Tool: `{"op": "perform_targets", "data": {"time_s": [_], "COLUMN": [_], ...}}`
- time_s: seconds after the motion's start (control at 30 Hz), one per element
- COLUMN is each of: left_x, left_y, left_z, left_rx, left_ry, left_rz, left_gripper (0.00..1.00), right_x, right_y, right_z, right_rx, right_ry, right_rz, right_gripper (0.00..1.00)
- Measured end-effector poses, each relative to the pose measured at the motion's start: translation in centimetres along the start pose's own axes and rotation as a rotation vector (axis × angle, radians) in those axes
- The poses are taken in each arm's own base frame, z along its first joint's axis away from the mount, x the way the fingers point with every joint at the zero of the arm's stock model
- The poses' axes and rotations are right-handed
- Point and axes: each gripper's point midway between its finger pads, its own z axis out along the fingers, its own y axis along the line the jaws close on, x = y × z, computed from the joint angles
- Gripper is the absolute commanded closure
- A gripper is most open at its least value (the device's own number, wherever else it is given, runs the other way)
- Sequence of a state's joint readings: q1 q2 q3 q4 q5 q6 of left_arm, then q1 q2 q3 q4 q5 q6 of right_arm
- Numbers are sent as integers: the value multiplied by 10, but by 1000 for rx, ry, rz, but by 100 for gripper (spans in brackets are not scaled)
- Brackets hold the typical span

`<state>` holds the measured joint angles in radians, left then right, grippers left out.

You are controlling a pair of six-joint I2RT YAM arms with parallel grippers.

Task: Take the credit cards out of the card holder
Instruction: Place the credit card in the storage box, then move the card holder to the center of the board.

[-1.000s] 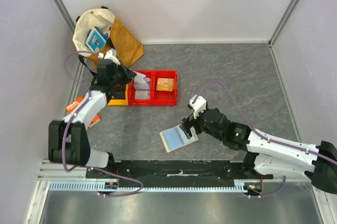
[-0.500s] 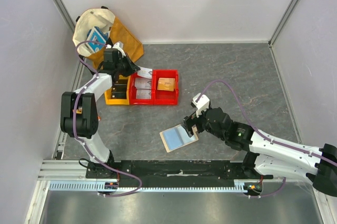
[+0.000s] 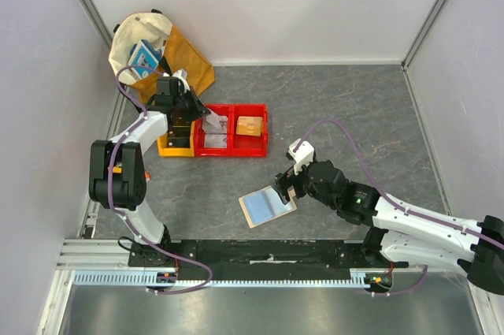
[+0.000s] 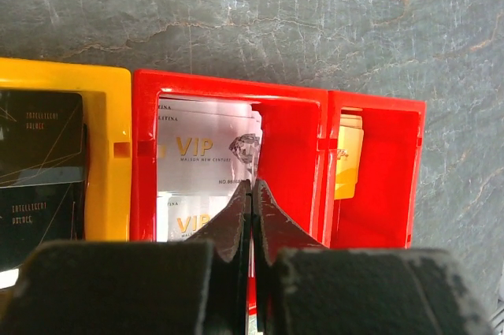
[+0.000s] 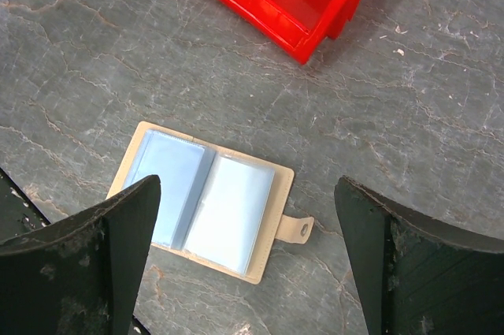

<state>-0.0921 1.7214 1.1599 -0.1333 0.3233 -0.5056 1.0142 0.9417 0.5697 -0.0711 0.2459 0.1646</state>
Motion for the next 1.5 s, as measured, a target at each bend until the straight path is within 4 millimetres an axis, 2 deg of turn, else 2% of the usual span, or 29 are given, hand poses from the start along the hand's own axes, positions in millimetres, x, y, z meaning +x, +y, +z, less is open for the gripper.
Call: {"op": "perform_targets", "data": {"time_s": [0.27,0.4,0.57,0.67,0.77,0.87,0.97,1.07,1.13,1.3,1.37,1.4,1.47,1.5], "left_x": [-3,-5,5,6,3,-2,-9,-12,-15,-11,6,18,54,68], "left_y": [-5,-5,5,8,10,6,0,-9,-22,-80,-107,-113,-130,-132], "left_z": [1,10,24,26,27,26,22,7,-9,-60,-84,-97,-112,-117], "left_rx": [30,44,26,8,-12,-25,-49,-84,-94,-37,17,39,92,107], "left_ry": [-11,-18,10,12,-1,-13,-33,-54,-78,-144,-162,-165,-125,-103], "left_rz": [6,2,-28,-38,-40,-37,-20,1,23,106,151,169,218,234], "left_gripper": [98,97,72,50,37,30,29,30,34,39,40,40,40,40], "right_x": [2,4,5,6,7,11,16,23,27,45,56,60,68,72], "right_y": [-2,-2,-3,-3,-4,-4,-3,-2,1,12,15,16,19,20], "right_z": [0,0,0,0,0,2,4,7,11,21,25,26,28,29], "right_rx": [6,8,9,10,12,13,13,13,7,-17,-22,-23,-29,-31], "right_ry": [5,10,14,17,21,36,58,93,119,203,242,260,291,305], "right_rz": [0,-1,-2,-2,-3,-6,-3,9,24,79,99,106,120,127], "right_gripper": [2,2,2,2,2,2,2,3,6,15,18,19,20,22]}}
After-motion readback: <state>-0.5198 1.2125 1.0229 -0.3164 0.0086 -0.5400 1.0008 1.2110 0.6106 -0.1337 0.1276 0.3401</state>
